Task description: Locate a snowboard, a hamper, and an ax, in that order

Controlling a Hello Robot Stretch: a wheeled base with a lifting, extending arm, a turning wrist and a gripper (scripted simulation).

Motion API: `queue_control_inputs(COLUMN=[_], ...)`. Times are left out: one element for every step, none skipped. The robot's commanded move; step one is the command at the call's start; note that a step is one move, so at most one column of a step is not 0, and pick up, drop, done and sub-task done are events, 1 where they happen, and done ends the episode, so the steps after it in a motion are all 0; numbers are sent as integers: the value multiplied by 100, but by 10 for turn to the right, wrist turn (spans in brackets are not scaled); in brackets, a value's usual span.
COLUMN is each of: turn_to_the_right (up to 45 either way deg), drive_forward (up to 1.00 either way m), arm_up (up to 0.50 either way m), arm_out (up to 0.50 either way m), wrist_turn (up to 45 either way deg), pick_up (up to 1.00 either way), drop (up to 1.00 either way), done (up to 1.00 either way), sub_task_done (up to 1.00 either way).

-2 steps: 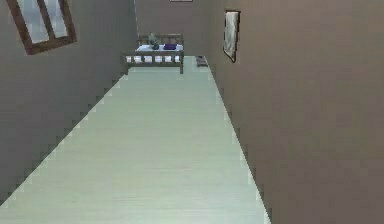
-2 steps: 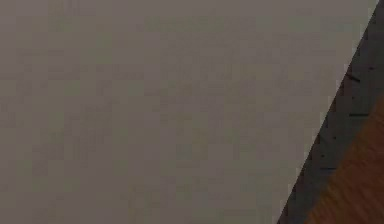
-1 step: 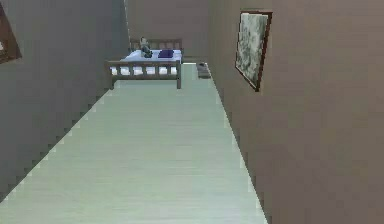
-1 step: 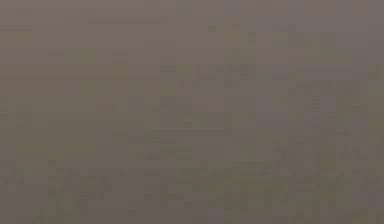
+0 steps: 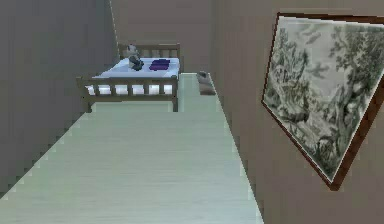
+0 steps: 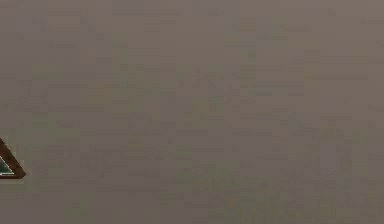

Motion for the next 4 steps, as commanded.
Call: queue_control_inputs(turn_to_the_right=[0,0,90,0], drive_forward=[100,100,0,10], arm_up=[0,0,0,0], arm_out=[0,0,0,0], wrist_turn=[0,0,0,0], pick_up=[0,0,0,0], drop=[0,0,0,0], done=[0,0,0,0], sub_task_done=[0,0,0,0])
